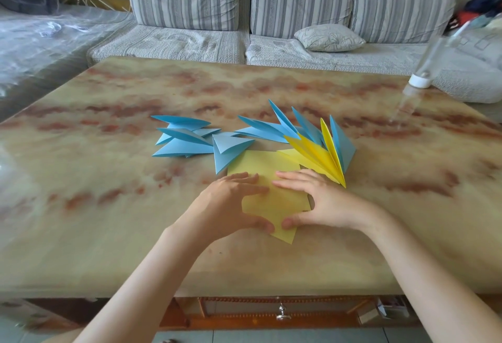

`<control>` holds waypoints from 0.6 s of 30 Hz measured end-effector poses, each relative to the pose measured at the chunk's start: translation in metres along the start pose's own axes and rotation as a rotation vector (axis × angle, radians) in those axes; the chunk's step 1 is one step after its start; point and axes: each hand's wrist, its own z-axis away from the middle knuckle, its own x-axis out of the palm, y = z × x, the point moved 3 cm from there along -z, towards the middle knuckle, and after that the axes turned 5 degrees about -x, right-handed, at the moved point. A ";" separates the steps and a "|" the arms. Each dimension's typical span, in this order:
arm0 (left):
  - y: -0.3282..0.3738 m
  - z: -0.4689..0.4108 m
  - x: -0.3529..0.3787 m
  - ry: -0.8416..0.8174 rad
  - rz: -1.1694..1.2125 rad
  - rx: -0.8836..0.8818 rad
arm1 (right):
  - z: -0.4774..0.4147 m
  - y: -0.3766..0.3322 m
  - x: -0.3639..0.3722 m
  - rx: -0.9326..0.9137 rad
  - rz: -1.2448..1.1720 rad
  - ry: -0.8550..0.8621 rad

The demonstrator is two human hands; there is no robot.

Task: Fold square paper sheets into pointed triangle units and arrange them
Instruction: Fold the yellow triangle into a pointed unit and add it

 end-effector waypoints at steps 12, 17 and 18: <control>-0.007 -0.001 -0.007 0.067 0.144 -0.069 | 0.002 0.000 -0.008 -0.113 -0.205 0.117; -0.005 -0.001 -0.010 0.038 0.220 -0.105 | 0.005 -0.004 -0.015 -0.172 -0.391 0.315; -0.004 -0.001 -0.010 0.017 0.227 -0.090 | 0.004 -0.003 -0.015 -0.188 -0.416 0.345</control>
